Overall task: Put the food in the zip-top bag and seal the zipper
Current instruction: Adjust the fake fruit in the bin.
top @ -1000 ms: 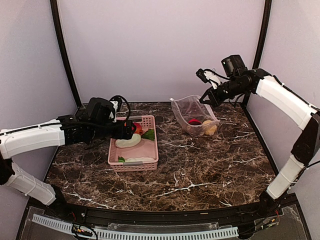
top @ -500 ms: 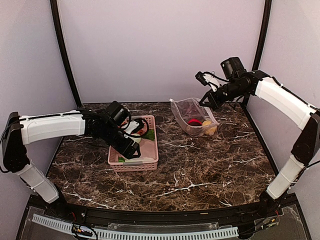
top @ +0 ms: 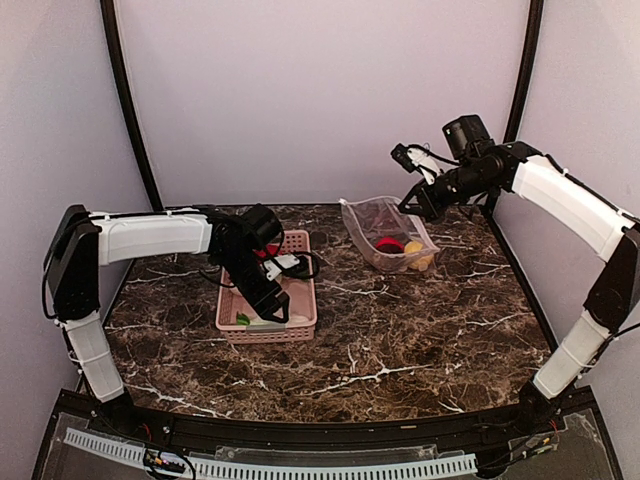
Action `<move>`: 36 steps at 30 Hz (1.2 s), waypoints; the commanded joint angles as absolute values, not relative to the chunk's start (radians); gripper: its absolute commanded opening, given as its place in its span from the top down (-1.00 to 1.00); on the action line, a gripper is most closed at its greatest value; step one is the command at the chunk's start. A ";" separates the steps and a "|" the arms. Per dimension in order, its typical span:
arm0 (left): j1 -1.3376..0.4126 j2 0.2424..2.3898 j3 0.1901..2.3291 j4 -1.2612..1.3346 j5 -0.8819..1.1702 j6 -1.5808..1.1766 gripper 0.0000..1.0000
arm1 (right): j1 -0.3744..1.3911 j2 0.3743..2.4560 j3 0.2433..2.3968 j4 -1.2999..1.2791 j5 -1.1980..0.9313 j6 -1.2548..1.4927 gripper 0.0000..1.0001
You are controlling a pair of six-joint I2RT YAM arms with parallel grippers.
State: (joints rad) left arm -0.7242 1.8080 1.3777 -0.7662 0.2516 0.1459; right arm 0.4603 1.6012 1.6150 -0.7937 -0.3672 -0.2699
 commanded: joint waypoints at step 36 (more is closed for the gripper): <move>-0.665 1.910 1.476 -0.738 0.034 0.139 -0.40 | 0.466 1.561 1.582 -0.782 -0.373 -0.283 1.00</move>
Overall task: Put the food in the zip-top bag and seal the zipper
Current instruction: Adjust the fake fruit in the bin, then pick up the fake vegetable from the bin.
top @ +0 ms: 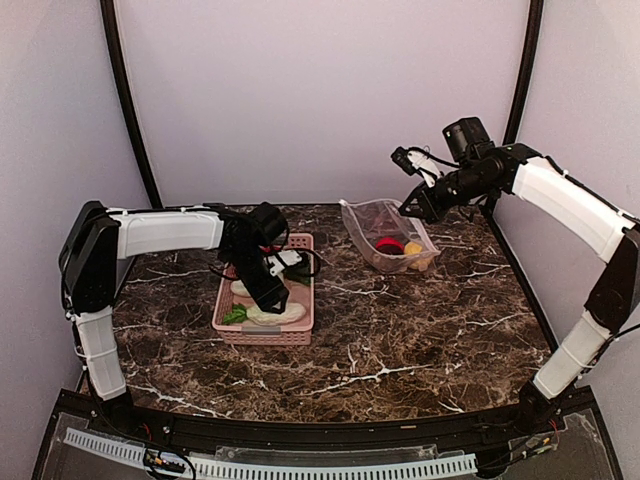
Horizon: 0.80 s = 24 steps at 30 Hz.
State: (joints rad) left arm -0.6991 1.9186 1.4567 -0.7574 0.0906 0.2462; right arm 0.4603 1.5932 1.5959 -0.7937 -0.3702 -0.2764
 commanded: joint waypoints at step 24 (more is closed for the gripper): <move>-0.664 1.817 1.390 -0.770 0.188 0.333 -0.37 | 0.466 1.554 1.572 -0.780 -0.377 -0.283 1.00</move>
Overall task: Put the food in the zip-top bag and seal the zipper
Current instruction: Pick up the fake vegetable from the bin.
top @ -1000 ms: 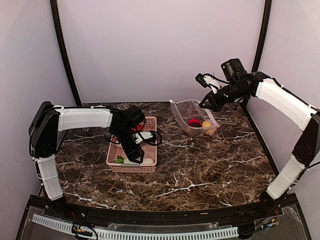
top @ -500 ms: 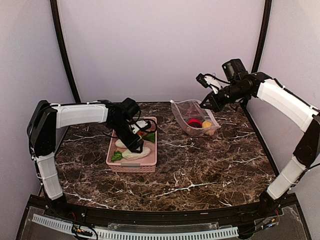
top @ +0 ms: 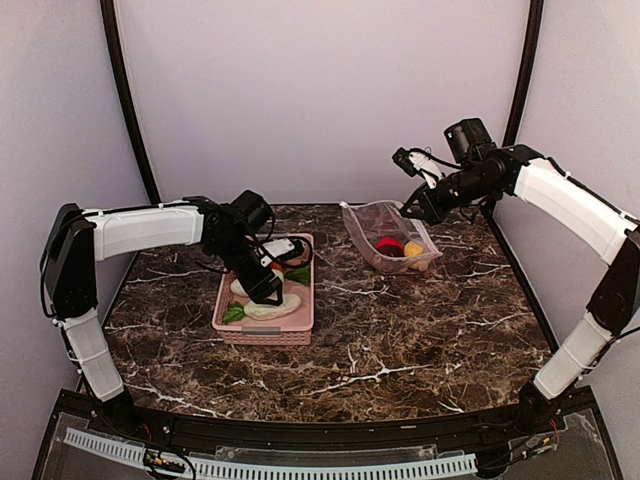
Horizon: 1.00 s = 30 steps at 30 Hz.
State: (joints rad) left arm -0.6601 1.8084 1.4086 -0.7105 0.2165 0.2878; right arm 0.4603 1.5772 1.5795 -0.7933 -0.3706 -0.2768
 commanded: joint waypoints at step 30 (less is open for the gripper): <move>-0.678 1.894 1.341 -0.669 0.073 0.315 0.02 | 0.466 1.591 1.585 -0.786 -0.390 -0.286 1.00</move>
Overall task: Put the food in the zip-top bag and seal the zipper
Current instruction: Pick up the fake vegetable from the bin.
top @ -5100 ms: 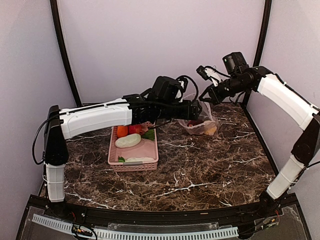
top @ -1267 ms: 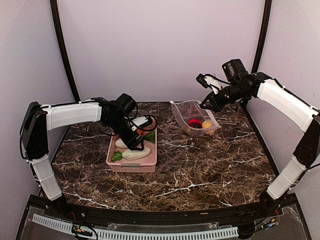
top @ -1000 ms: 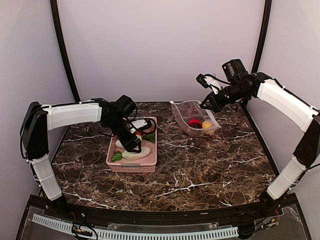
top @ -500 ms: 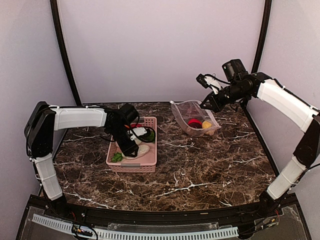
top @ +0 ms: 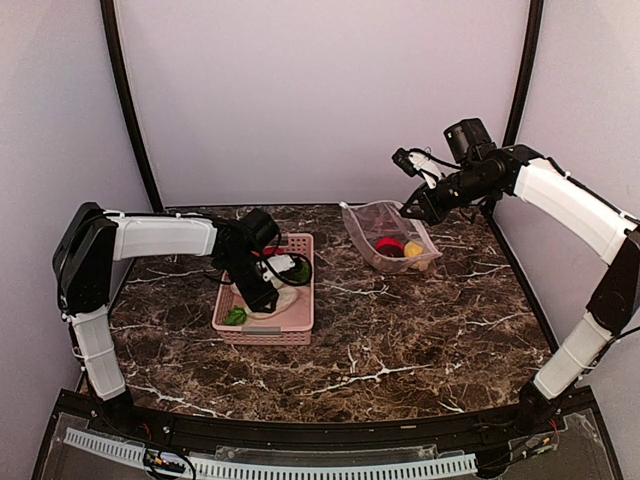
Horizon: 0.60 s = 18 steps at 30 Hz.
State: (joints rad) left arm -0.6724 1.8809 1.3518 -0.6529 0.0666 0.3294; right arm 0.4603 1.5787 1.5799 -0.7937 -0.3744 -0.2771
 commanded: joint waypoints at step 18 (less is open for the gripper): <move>-0.679 1.770 1.570 -0.854 0.064 0.265 0.48 | 0.466 1.600 1.620 -0.792 -0.345 -0.303 1.00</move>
State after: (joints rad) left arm -0.6724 1.8732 1.4818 -0.7681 0.0772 0.2916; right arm 0.4603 1.5810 1.5848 -0.7952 -0.3676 -0.2882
